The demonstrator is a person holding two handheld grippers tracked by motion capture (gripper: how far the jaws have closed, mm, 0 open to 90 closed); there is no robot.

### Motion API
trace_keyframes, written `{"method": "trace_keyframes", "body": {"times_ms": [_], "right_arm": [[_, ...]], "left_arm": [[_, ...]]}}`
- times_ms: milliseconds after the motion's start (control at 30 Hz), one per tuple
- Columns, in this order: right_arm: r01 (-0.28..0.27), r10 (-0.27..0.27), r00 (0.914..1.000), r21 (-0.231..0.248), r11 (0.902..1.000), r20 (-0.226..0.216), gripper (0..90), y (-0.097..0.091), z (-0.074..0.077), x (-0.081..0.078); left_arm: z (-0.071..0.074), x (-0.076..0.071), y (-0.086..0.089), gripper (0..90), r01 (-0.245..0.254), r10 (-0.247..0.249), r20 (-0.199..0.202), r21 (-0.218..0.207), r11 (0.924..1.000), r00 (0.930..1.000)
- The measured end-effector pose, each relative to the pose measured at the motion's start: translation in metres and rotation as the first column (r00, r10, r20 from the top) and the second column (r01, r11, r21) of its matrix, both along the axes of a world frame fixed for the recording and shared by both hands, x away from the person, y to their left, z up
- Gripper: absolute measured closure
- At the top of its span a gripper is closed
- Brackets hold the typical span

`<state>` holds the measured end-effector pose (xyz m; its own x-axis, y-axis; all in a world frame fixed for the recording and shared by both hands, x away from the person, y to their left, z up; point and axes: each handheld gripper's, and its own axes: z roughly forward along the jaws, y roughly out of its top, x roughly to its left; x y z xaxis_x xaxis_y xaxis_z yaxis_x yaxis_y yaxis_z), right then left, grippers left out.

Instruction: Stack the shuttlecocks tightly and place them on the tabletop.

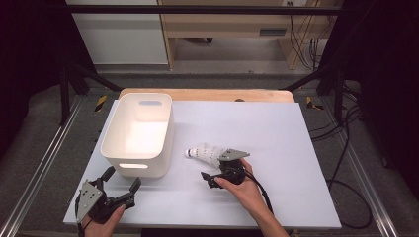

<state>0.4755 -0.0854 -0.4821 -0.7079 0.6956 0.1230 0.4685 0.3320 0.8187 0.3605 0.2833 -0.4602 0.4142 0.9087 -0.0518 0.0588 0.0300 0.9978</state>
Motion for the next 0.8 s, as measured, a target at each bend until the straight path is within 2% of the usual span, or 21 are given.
{"method": "trace_keyframes", "body": {"times_ms": [400,800], "right_arm": [[0.022,-0.022,0.9997,0.038,0.999,-0.008,19.1,0.007,-0.003,0.004],[0.036,-0.036,0.9993,0.03,0.9989,-0.011,27.4,0.011,-0.001,0.011]], "left_arm": [[0.0,0.0,0.0,4.4,0.001,-0.001,0.002,-0.003,1.0,1.0],[0.0,0.0,-0.002,4.4,0.002,-0.002,-0.001,-0.003,1.0,1.0]]}}
